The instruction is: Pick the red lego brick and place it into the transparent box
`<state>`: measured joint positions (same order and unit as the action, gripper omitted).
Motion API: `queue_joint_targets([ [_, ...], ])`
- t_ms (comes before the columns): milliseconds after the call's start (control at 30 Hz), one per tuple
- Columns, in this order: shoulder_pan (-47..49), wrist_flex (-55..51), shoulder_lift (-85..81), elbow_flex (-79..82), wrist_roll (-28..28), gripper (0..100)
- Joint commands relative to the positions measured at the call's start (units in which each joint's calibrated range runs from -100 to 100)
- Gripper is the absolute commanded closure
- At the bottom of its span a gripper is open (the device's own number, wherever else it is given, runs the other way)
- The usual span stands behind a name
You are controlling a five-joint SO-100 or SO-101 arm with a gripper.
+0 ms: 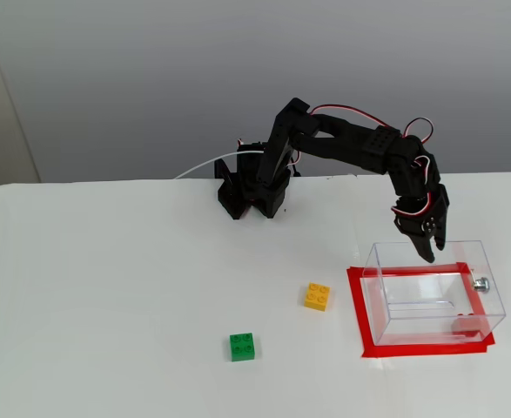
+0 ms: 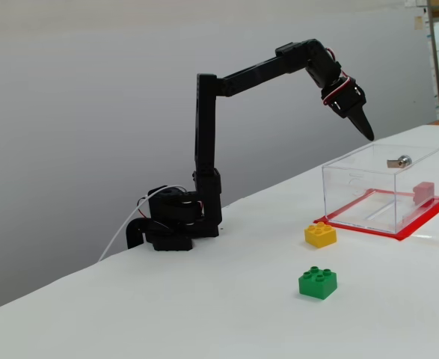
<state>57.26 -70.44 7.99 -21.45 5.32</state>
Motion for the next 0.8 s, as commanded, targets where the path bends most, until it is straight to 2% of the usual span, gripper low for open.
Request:
queue_joint_targets([
  [0,0.07,-0.67,-4.98,0.65,2.30,95],
  [367,-4.88,-0.76,-22.12,12.86,2.45,97],
  [500,-9.17,-0.76,-29.50,16.57,2.24,97],
  [633,-14.49,-0.76,-36.63,20.36,-0.94,97],
  [767,-21.52,-0.76,-44.10,23.80,-1.62,97],
])
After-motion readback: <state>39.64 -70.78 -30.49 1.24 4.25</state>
